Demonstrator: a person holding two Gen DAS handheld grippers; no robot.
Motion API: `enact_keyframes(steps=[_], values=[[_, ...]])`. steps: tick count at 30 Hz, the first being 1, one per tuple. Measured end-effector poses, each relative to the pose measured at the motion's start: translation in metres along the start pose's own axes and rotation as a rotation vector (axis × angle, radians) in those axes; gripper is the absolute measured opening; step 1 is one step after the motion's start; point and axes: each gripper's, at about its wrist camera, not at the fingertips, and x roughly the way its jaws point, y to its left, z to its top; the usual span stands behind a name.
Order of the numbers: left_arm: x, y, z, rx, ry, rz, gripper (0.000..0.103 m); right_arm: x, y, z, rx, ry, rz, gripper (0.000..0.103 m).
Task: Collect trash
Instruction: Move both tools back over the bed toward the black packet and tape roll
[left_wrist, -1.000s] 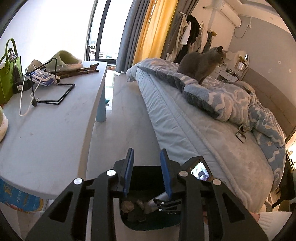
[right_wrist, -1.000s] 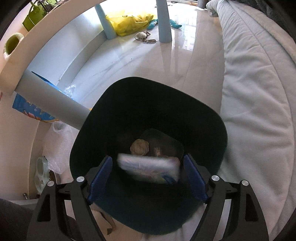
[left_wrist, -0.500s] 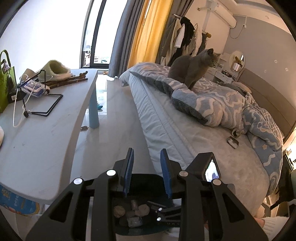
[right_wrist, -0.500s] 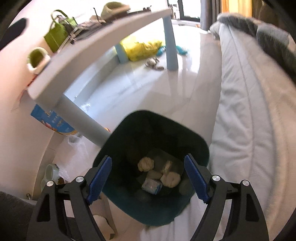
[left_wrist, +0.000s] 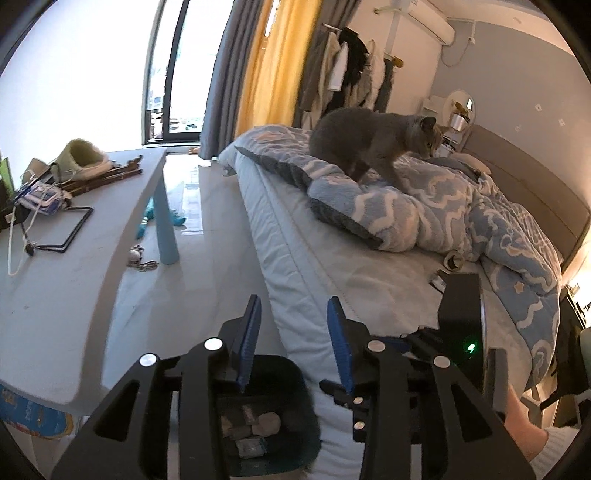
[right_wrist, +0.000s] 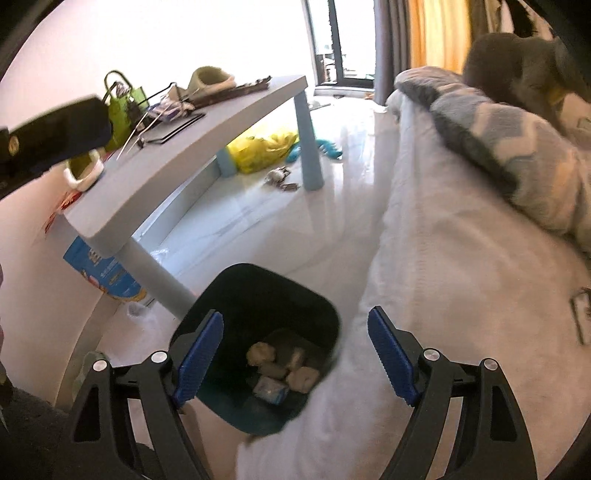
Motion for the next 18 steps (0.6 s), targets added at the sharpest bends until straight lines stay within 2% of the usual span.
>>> enact_keyframes(steps=[15, 16, 17, 18], values=[[0.052, -0.087, -0.006, 0.133, 0.102, -0.068, 0.04, -0.064, -0.091, -0.017, 0.119, -0.094, -0.118, 0.082], [0.055, -0.091, -0.007, 0.139, 0.106, -0.074, 0.042, -0.068, -0.097, -0.019, 0.125, -0.097, -0.126, 0.082], [0.058, -0.097, -0.007, 0.145, 0.108, -0.078, 0.048, -0.07, -0.103, -0.02, 0.132, -0.101, -0.13, 0.082], [0.06, -0.101, -0.006, 0.149, 0.108, -0.079, 0.06, -0.073, -0.108, -0.021, 0.14, -0.104, -0.132, 0.082]])
